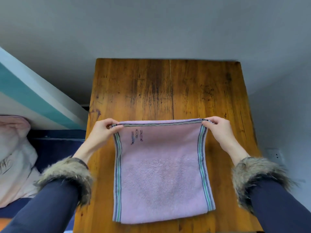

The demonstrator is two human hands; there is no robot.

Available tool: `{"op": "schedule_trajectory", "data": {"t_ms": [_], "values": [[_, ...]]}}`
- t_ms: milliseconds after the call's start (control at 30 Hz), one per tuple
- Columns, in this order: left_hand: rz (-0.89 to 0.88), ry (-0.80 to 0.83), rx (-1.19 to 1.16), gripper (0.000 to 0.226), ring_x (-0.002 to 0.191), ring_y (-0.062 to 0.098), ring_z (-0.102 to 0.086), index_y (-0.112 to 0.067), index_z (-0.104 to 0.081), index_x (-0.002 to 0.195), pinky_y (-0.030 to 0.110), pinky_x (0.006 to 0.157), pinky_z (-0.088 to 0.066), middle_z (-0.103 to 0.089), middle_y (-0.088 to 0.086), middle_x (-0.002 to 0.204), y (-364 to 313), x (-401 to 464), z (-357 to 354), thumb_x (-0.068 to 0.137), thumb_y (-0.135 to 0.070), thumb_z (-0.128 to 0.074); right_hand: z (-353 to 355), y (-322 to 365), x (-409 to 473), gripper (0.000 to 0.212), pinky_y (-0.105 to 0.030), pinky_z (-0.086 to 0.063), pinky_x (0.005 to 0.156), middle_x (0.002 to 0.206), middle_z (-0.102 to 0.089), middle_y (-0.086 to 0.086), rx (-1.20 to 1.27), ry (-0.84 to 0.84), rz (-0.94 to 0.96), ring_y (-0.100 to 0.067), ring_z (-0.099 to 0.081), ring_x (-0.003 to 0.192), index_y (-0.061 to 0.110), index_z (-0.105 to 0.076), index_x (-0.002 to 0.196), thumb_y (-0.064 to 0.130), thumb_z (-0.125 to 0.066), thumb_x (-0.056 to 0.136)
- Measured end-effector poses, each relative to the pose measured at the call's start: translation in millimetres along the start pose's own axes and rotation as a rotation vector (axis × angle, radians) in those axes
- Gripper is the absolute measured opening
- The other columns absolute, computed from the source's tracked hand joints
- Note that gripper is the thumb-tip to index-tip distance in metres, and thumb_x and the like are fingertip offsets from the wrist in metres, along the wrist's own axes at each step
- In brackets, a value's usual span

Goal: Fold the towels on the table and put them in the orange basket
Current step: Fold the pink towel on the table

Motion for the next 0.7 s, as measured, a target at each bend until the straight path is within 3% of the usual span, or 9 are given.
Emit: {"op": "schedule_trajectory", "data": {"t_ms": [100, 267, 333, 433, 567, 700], "values": [[0.019, -0.033, -0.093, 0.009, 0.083, 0.007, -0.059, -0.012, -0.070, 0.087, 0.019, 0.069, -0.044, -0.067, -0.004, 0.088, -17, -21, 24, 0.086, -0.020, -0.065, 15, 13, -20, 0.007, -0.021, -0.045, 0.069, 0.087, -0.065, 0.000, 0.071, 0.058, 0.003, -0.011, -0.059, 0.082, 0.013, -0.066, 0.089, 0.012, -0.060, 0.088], [-0.025, -0.105, -0.254, 0.012, 0.072, 0.009, -0.058, -0.009, -0.071, 0.084, 0.025, 0.069, -0.044, -0.068, 0.004, 0.080, -57, -59, 50, 0.085, -0.020, -0.065, 55, 51, -45, 0.007, -0.023, -0.047, 0.077, 0.087, -0.067, -0.003, 0.187, 0.131, 0.062, -0.014, -0.059, 0.084, 0.009, -0.068, 0.087, 0.008, -0.061, 0.087], [-0.047, -0.145, -0.336, 0.014, 0.072, 0.013, -0.057, -0.008, -0.069, 0.084, 0.028, 0.069, -0.044, -0.066, 0.007, 0.079, -74, -73, 59, 0.086, -0.020, -0.064, 72, 69, -53, 0.009, -0.028, -0.048, 0.083, 0.090, -0.067, -0.008, 0.327, 0.156, 0.073, -0.017, -0.061, 0.087, 0.004, -0.067, 0.092, 0.006, -0.060, 0.087], [-0.103, -0.192, -0.449, 0.011, 0.075, 0.018, -0.058, -0.017, -0.070, 0.080, 0.033, 0.073, -0.046, -0.067, 0.005, 0.077, -100, -92, 72, 0.085, -0.026, -0.066, 96, 96, -65, 0.018, -0.026, -0.052, 0.078, 0.090, -0.067, -0.012, 0.538, 0.221, 0.107, -0.020, -0.062, 0.087, -0.003, -0.064, 0.099, 0.007, -0.062, 0.084], [-0.210, -0.231, -0.466, 0.017, 0.072, 0.016, -0.053, -0.025, -0.069, 0.075, 0.030, 0.068, -0.042, -0.064, -0.003, 0.070, -133, -115, 91, 0.088, -0.021, -0.059, 124, 124, -77, 0.075, -0.021, -0.056, 0.066, 0.082, -0.072, -0.008, 0.660, 0.280, 0.179, -0.016, -0.067, 0.077, 0.004, -0.067, 0.090, 0.047, -0.089, 0.033], [-0.309, -0.295, -0.433, 0.011, 0.067, 0.003, -0.055, -0.013, -0.064, 0.083, 0.010, 0.061, -0.044, -0.064, -0.012, 0.066, -160, -132, 115, 0.090, -0.010, -0.057, 139, 149, -87, 0.079, -0.022, -0.056, 0.069, 0.082, -0.072, -0.007, 0.642, 0.252, 0.282, -0.016, -0.068, 0.079, 0.009, -0.071, 0.083, 0.056, -0.089, 0.022]]}}
Point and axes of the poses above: each hand's wrist, its own x-axis towards the middle knuckle, its own z-axis out of the back of the hand, y = z × x, the point moved 6 cm from there along x, towards the middle knuckle
